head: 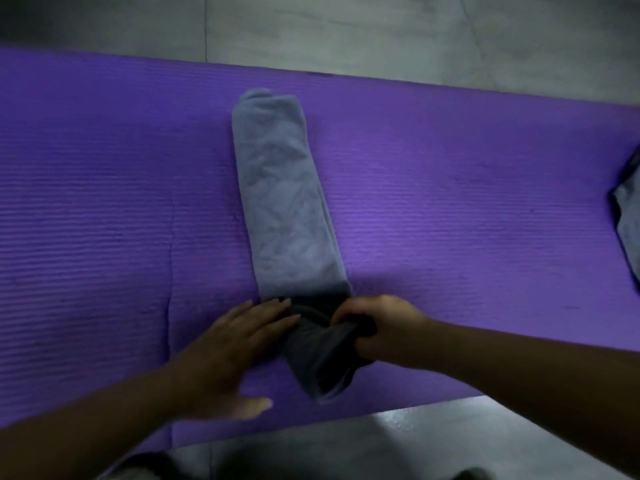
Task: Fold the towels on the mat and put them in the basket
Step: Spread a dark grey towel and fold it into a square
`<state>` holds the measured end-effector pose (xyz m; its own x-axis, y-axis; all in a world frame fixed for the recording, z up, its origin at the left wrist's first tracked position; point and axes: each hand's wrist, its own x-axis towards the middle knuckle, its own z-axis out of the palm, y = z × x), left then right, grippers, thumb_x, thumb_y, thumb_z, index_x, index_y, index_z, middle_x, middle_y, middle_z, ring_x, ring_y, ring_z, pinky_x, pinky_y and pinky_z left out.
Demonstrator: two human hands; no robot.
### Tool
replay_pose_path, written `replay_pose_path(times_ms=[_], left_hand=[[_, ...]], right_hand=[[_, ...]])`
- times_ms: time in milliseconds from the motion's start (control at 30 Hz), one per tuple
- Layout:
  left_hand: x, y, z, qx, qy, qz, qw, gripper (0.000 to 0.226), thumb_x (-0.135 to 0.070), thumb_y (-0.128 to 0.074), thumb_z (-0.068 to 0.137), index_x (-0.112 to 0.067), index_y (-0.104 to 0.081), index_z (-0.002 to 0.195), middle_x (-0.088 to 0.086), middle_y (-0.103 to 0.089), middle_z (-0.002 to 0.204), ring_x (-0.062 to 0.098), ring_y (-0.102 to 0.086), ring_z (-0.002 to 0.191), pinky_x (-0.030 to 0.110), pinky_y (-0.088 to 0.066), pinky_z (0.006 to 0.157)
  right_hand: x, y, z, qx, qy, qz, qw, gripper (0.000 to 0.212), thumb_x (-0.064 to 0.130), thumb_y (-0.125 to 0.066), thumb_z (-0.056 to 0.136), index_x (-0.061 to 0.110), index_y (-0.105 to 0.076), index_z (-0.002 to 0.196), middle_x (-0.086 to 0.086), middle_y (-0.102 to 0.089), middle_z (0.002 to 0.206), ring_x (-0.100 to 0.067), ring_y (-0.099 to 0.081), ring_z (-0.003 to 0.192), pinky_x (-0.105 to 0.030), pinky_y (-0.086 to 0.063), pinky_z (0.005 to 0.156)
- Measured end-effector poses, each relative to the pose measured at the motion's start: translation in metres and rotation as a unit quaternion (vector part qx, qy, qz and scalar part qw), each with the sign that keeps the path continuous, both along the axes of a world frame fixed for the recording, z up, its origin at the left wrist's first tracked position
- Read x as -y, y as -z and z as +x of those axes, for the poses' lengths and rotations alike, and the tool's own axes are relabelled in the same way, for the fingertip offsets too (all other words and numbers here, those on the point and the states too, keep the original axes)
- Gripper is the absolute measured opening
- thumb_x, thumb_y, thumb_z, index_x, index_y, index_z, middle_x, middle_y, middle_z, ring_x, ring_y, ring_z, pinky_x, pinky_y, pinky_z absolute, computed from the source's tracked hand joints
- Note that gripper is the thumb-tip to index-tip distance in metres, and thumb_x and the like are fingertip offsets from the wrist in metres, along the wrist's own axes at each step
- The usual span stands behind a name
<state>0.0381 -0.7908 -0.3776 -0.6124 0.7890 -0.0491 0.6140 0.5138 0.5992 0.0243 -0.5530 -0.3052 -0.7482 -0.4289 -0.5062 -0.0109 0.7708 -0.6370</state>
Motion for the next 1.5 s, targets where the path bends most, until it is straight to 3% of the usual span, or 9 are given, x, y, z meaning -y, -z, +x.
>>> replay_pose_path(times_ms=[267, 467, 633, 767, 900, 1033, 1167, 1333, 1500], left_hand=[[-0.023, 0.006, -0.008, 0.127, -0.158, 0.083, 0.976, 0.038, -0.045, -0.047, 0.064, -0.029, -0.049, 0.099, -0.011, -0.072, 0.083, 0.004, -0.061, 0.083, 0.015, -0.036, 0.089], [-0.004, -0.009, -0.017, 0.289, -0.239, 0.220, 0.901, 0.042, -0.084, -0.051, 0.049, -0.084, -0.034, 0.087, -0.061, -0.043, 0.089, -0.034, -0.043, 0.093, -0.006, -0.032, 0.082], [0.002, -0.004, -0.002, 0.344, -0.330, 0.288, 0.831, 0.062, -0.088, -0.055, 0.040, -0.050, -0.066, 0.087, -0.048, -0.058, 0.082, -0.028, -0.052, 0.084, -0.005, -0.037, 0.076], [-0.013, -0.010, -0.016, 0.313, -0.418, 0.256, 0.813, 0.030, -0.040, -0.066, 0.077, -0.031, -0.046, 0.097, -0.034, -0.064, 0.071, -0.025, -0.054, 0.074, -0.003, -0.040, 0.068], [-0.014, -0.018, -0.036, 0.195, -0.450, 0.201, 0.848, 0.082, -0.060, -0.052, 0.062, -0.025, -0.032, 0.133, -0.018, -0.061, 0.102, 0.000, -0.058, 0.091, 0.019, -0.043, 0.086], [-0.002, -0.008, -0.045, -0.212, -0.209, 0.003, 0.955, 0.074, -0.070, -0.033, 0.080, -0.016, -0.037, 0.131, 0.009, -0.044, 0.133, 0.020, -0.035, 0.126, 0.032, -0.015, 0.109], [0.012, 0.009, -0.056, -0.211, -0.043, -0.132, 0.968, 0.119, -0.078, -0.056, 0.045, -0.026, -0.013, 0.144, 0.005, -0.031, 0.139, 0.014, 0.013, 0.143, 0.040, -0.003, 0.112], [0.014, 0.015, -0.070, -0.259, -0.066, -0.119, 0.956, 0.089, -0.037, -0.042, 0.071, -0.019, 0.000, 0.148, 0.008, -0.015, 0.153, 0.014, 0.013, 0.142, 0.037, -0.002, 0.114], [0.014, 0.012, -0.075, -0.281, -0.087, -0.101, 0.951, 0.057, -0.037, -0.035, 0.072, -0.016, -0.041, 0.125, 0.008, -0.060, 0.125, 0.014, 0.011, 0.143, 0.038, 0.000, 0.114]], right_hand=[[0.008, -0.005, -0.020, 0.117, 0.058, -0.087, 0.988, 0.021, 0.009, -0.063, 0.081, 0.016, -0.060, 0.101, 0.008, -0.056, 0.083, 0.016, -0.052, 0.061, -0.006, -0.042, 0.064], [0.006, -0.013, -0.032, 0.161, -0.029, -0.034, 0.986, 0.072, 0.030, -0.078, 0.070, 0.028, -0.036, 0.129, 0.021, -0.044, 0.124, 0.009, -0.039, 0.117, -0.002, -0.028, 0.097], [0.023, 0.016, -0.016, 0.066, 0.080, -0.082, 0.991, 0.042, 0.020, -0.071, 0.076, 0.018, -0.051, 0.114, 0.030, -0.059, 0.083, 0.026, -0.051, 0.075, 0.001, -0.039, 0.072], [0.033, 0.026, -0.033, 0.002, 0.176, -0.035, 0.984, 0.068, 0.058, -0.045, 0.066, 0.014, -0.052, 0.117, -0.003, -0.066, 0.114, -0.019, -0.060, 0.108, -0.037, -0.046, 0.093], [0.041, 0.040, -0.052, -0.025, 0.229, 0.009, 0.973, 0.043, 0.042, -0.047, 0.089, 0.010, -0.052, 0.117, -0.009, -0.063, 0.119, -0.026, -0.056, 0.113, -0.030, -0.043, 0.091], [0.045, 0.050, -0.070, 0.010, 0.264, 0.001, 0.964, 0.033, 0.024, -0.049, 0.093, 0.003, -0.054, 0.118, -0.015, -0.061, 0.121, -0.026, -0.055, 0.115, -0.025, -0.040, 0.090], [0.046, 0.055, -0.069, 0.002, 0.284, -0.004, 0.959, 0.032, 0.026, -0.056, 0.089, 0.010, -0.045, 0.115, -0.012, -0.058, 0.114, -0.026, -0.054, 0.114, -0.026, -0.038, 0.089], [0.036, 0.053, -0.069, -0.330, 0.073, 0.065, 0.939, 0.048, 0.020, -0.044, 0.071, 0.008, -0.050, 0.117, -0.025, -0.057, 0.119, -0.026, -0.040, 0.112, -0.032, -0.033, 0.096], [0.023, 0.047, -0.082, -0.337, -0.176, 0.126, 0.916, 0.049, 0.009, -0.035, 0.067, 0.007, -0.070, 0.101, -0.015, -0.067, 0.111, -0.034, -0.066, 0.099, -0.050, -0.050, 0.076]])
